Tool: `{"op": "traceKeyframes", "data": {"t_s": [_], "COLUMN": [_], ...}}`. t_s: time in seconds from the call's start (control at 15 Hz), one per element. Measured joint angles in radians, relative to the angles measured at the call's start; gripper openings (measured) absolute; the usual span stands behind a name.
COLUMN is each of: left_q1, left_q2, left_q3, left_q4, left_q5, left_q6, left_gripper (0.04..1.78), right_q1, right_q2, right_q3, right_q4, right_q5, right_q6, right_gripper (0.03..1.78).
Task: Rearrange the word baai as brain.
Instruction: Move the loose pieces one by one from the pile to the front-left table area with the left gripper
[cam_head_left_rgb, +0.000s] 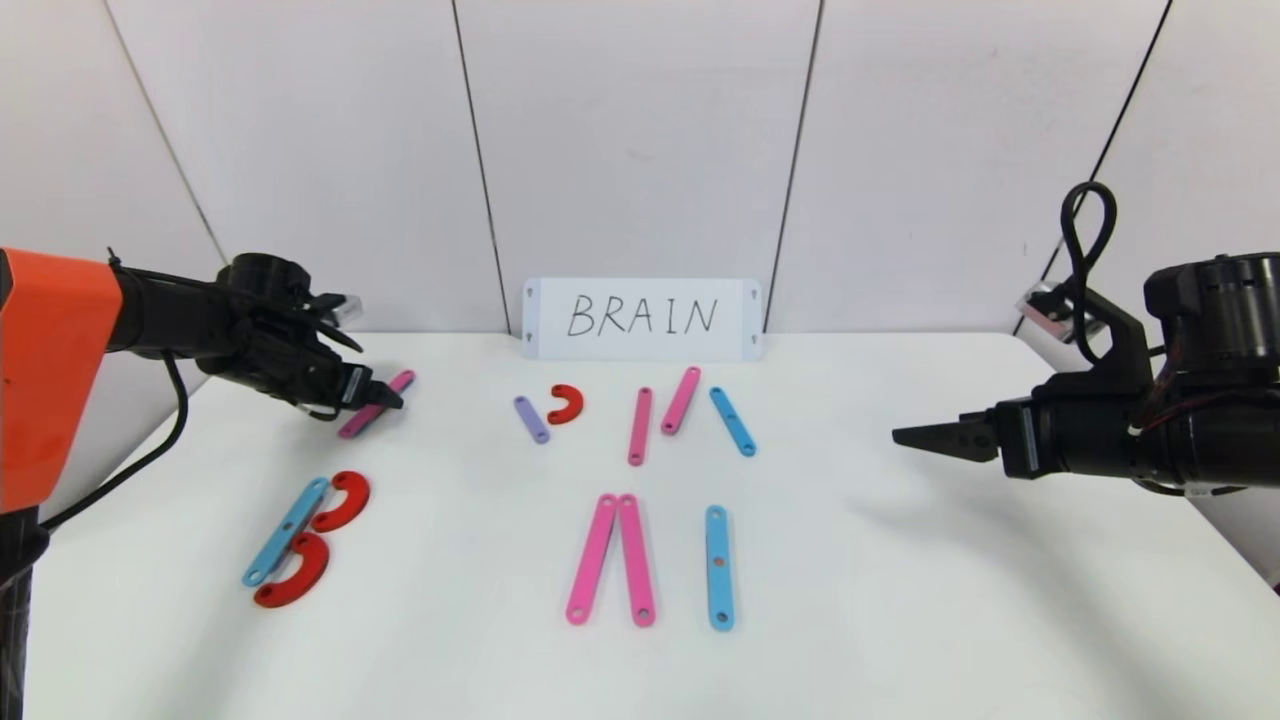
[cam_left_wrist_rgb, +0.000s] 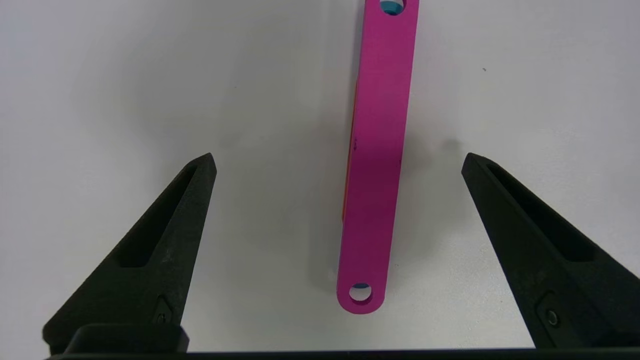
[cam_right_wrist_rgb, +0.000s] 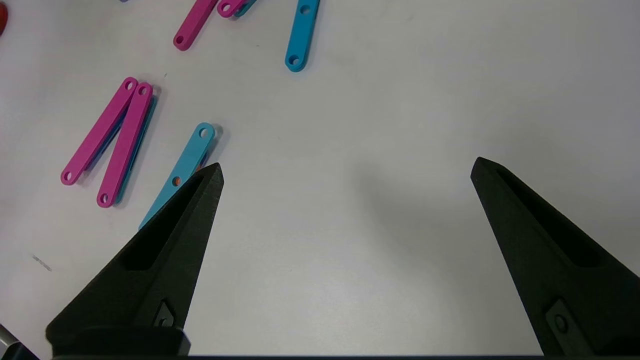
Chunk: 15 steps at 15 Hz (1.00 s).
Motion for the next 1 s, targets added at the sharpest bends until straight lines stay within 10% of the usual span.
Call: {"op": "traceKeyframes", "data": {"t_s": [0.33, 0.73, 1.0], "left_q1": [-0.02, -0.023, -0.024], "left_q2": [0.024, 0.028, 0.027], "left_q3": [-0.002, -0.002, 0.005], "left_q4": [-0.044, -0.041, -0.036], "left_q5": [0.054, 0.054, 0.053], "left_q6": [0.0, -0.009, -0.011], "left_gripper": [1.4, 0.43, 0.3], "right_q1": [0.003, 0.006, 0.007], "right_q2": [0.0, 0.001, 0.001], "right_q3": [0.003, 0.006, 0.006], "right_q4": [0.0, 0.0, 0.0], "right_q5": [-0.001, -0.001, -0.002], "right_q6": [-0.001, -0.001, -0.001], "right_gripper": [1.73, 1.73, 1.73]}}
